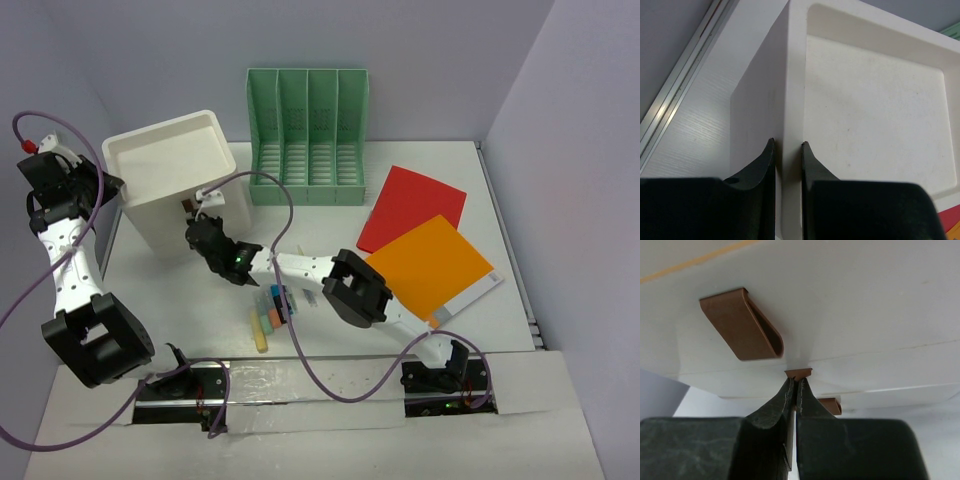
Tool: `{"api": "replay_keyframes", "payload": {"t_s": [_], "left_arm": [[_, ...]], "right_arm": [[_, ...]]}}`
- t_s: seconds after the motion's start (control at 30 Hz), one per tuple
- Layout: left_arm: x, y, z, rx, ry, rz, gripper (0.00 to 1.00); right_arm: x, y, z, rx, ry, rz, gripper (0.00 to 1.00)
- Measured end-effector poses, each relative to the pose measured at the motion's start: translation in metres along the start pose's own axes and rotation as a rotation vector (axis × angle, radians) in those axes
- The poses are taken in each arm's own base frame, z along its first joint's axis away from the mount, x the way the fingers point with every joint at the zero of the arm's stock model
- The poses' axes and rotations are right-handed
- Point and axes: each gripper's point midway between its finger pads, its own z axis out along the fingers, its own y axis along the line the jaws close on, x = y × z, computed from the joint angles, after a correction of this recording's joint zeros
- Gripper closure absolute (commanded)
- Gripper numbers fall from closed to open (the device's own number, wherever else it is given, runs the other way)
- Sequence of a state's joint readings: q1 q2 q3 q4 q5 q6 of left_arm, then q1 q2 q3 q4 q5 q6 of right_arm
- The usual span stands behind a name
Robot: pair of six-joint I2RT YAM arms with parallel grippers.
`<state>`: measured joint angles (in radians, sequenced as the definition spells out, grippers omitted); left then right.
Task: Organize the desk
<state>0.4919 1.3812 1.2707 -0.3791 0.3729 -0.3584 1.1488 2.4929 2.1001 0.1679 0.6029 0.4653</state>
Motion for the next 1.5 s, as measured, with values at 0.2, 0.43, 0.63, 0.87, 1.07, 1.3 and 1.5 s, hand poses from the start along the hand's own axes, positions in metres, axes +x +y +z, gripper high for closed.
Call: {"api": "replay_keyframes", "payload": {"t_s": [0.2,0.43,0.63,0.87,1.07,1.3,1.5], "left_arm": [[0.0,0.0,0.001,0.001,0.009,0.0,0.99],[-0.001,0.001,0.002,-0.001,0.017,0.0,0.99],[-0.001,0.001,0.002,-0.001,0.016,0.002,0.99],[-0.002,0.001,0.002,-0.001,0.016,0.004,0.98],[-0.002,0.001,0.002,0.0,0.016,0.004,0.97],[-0.002,0.001,0.002,0.002,0.016,0.007,0.94],[-0.001,0.001,0.002,0.002,0.017,0.014,0.93]], "right_arm": [[0.003,0.002,-0.025,-0.055,0.056,0.034,1.0],[0.015,0.002,-0.083,-0.107,0.158,0.07,1.0],[0.025,0.006,-0.111,-0.141,0.199,0.078,0.62],[0.01,0.009,-0.137,-0.162,0.212,0.081,0.32],[-0.083,0.002,-0.199,-0.24,0.153,0.101,0.28],[-0.176,-0.087,-0.244,-0.176,0.19,0.084,0.36],[-0.111,-0.176,-0.222,0.129,0.45,-0.124,0.49]]}}
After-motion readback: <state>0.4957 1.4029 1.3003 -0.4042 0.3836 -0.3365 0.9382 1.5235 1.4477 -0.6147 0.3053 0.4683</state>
